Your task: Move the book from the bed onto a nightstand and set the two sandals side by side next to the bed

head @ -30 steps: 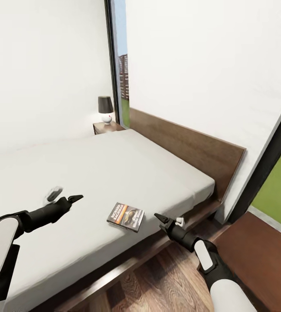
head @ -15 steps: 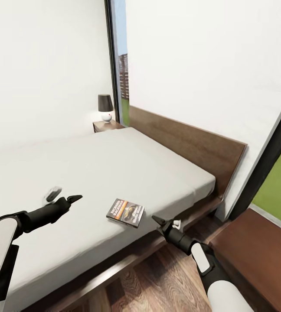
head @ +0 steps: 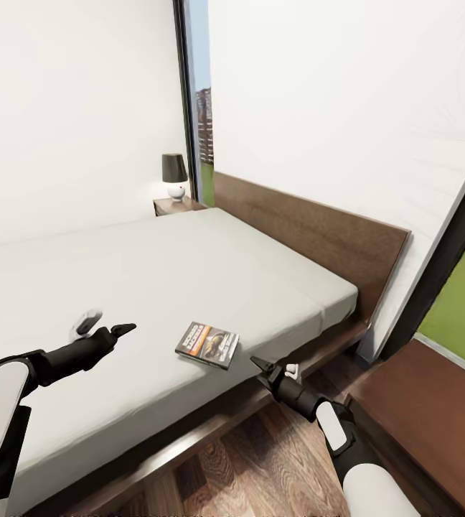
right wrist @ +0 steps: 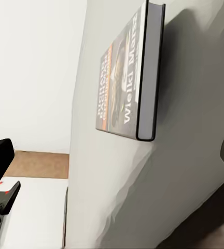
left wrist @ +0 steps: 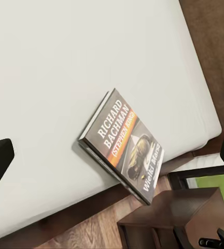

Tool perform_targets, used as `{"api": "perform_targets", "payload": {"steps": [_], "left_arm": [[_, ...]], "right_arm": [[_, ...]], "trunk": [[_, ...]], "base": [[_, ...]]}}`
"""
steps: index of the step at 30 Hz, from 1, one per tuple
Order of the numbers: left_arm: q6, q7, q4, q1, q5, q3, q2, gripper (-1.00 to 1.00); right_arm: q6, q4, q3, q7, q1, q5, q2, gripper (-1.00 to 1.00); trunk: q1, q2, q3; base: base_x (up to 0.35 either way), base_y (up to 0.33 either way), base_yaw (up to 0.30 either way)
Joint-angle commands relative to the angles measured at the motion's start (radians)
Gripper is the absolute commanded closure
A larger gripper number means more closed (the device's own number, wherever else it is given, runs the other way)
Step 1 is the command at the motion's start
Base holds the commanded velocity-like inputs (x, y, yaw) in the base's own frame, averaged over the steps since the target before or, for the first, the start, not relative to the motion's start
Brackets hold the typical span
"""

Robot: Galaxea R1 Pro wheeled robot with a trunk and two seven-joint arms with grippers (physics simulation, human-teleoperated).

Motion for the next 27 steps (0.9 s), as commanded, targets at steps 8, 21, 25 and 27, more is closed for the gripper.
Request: {"api": "perform_targets", "payload": {"steps": [8,21,25,27], "left_arm": [[0.003,0.010,0.000,-0.001,0.011,0.002,0.000,-1.00],[0.008,0.003,0.000,0.004,0.010,-0.001,0.009,-1.00],[0.009,0.003,0.003,0.020,0.001,-0.005,0.013,-1.00],[0.009,0.002,0.005,0.023,-0.001,-0.005,0.014,-1.00]], "right_arm": [[0.056,0.000,-0.006,0.009,-0.002,-0.002,0.001,-1.00],[0.078,-0.002,-0.009,0.012,-0.005,-0.003,0.001,-1.00],[0.079,-0.002,-0.009,0.012,-0.005,-0.004,0.001,-1.00],[0.079,-0.001,-0.009,0.012,-0.005,-0.004,0.001,-1.00]], "trunk": [[0.031,-0.057,-0.026],[0.054,-0.099,-0.045],[0.054,-0.099,-0.045],[0.054,-0.099,-0.045]], "base": [[0.000,0.000,0.000],[0.000,0.000,0.000],[0.077,0.073,0.000],[0.164,0.167,0.000]]}}
